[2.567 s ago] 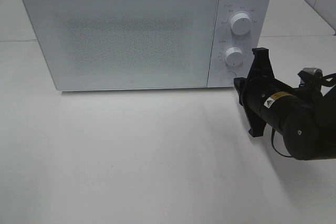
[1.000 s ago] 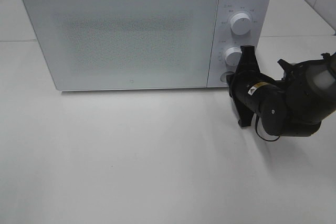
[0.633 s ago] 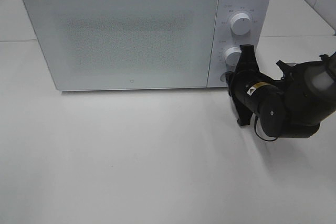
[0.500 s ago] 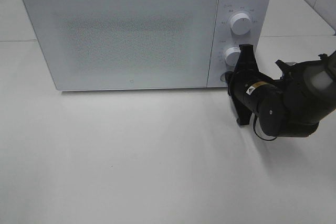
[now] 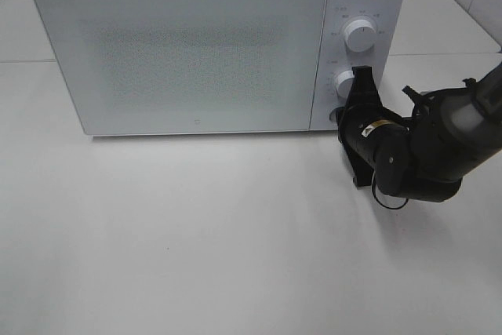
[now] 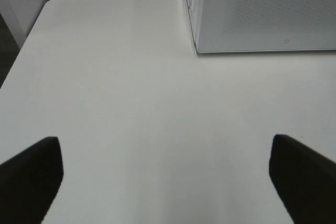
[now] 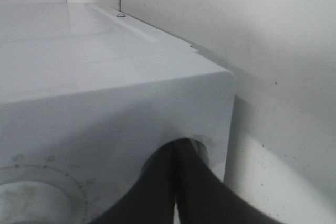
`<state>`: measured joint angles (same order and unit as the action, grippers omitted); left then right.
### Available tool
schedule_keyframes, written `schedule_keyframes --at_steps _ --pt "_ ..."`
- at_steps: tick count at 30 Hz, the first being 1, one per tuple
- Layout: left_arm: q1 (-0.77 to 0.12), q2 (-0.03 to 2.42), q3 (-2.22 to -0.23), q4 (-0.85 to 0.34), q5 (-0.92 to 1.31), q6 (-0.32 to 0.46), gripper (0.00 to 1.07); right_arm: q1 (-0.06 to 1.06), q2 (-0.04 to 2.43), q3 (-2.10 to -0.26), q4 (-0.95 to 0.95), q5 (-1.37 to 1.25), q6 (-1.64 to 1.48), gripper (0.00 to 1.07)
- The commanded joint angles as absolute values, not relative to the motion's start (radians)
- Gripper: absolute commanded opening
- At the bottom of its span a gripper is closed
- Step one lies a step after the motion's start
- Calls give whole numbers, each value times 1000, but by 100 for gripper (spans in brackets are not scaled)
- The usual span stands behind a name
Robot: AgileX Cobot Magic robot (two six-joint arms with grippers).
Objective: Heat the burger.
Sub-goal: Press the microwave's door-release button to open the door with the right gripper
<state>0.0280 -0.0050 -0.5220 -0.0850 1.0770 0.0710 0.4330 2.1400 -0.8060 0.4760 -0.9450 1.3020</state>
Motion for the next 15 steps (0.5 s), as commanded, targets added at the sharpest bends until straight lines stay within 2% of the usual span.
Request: schedule_keyframes --at_steps 1,7,15 --pt "30 -8 -518 -86 1071 66 100 395 2118 -900 555 -1228 1244 0" --pt "30 -8 -518 -86 1071 66 100 395 2150 -959 556 -1250 1221 0" --pt "30 -8 -518 -86 1071 66 100 395 2150 -949 548 -1248 1230 0"
